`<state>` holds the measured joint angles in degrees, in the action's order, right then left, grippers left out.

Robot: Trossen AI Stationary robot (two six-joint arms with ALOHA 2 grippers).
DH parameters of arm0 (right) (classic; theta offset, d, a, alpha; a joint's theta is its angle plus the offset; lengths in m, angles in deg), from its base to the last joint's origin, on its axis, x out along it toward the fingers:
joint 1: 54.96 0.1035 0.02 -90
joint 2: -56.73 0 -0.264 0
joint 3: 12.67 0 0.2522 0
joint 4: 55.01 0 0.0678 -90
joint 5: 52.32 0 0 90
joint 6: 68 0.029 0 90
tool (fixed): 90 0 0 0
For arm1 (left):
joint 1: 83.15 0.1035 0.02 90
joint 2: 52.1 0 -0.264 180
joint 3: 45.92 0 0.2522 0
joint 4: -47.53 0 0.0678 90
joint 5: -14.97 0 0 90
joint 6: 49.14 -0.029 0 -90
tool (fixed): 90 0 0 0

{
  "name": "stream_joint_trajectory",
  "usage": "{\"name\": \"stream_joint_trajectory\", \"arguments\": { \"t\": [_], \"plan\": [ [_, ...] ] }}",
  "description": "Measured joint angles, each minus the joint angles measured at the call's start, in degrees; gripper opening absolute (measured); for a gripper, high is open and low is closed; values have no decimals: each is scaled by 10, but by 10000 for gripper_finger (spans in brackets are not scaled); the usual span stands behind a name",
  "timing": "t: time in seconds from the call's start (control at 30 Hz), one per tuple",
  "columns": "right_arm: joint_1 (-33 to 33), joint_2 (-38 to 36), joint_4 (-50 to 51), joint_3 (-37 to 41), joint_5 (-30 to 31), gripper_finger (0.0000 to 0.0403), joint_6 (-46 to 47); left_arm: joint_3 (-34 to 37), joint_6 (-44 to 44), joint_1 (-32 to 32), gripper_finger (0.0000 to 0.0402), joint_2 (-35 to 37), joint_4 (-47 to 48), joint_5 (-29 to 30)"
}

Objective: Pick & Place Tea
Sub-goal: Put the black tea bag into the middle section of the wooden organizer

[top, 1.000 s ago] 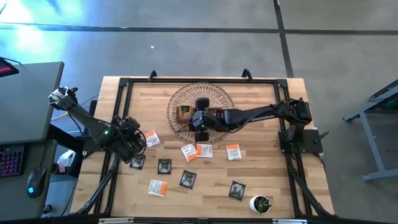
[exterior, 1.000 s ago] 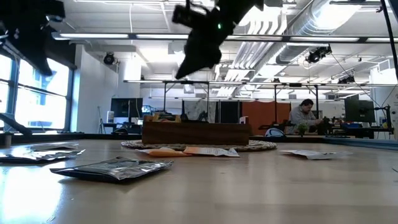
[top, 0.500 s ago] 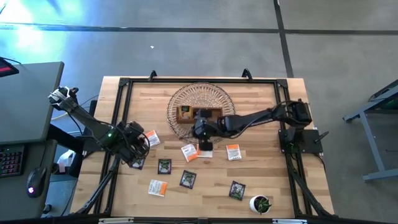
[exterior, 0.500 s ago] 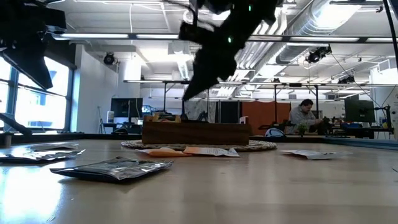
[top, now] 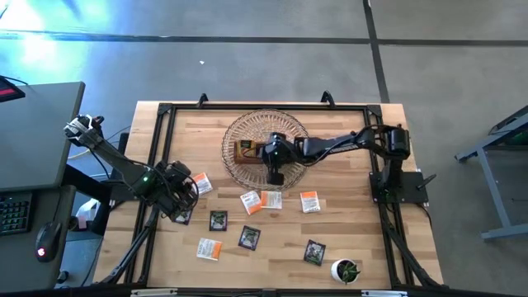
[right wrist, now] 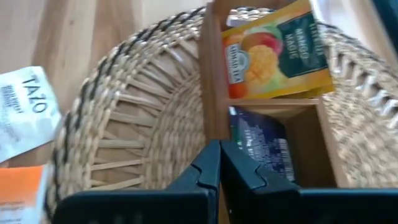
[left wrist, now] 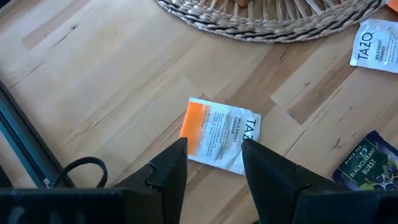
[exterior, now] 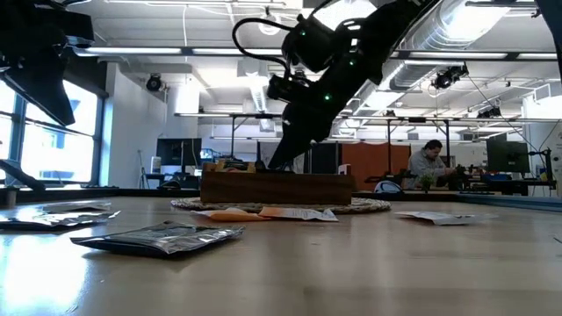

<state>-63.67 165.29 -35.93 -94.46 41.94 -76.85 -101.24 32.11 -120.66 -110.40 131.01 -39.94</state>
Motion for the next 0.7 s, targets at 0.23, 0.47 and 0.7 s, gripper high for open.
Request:
{"name": "stream_joint_trajectory", "arguments": {
  "t": [0.23, 0.47, 0.7],
  "plan": [
    [-14, 0, -4, 0, 31, 3, -23, 0, 0, 0, 152, 0, 1, 4],
    [-41, 0, -5, 0, 58, 2, -42, 0, 0, 0, 152, 0, 2, 5],
    [-67, 0, -25, 0, -15, 1, -46, 0, 2, 0, 152, 0, 2, 5]
  ]
}}
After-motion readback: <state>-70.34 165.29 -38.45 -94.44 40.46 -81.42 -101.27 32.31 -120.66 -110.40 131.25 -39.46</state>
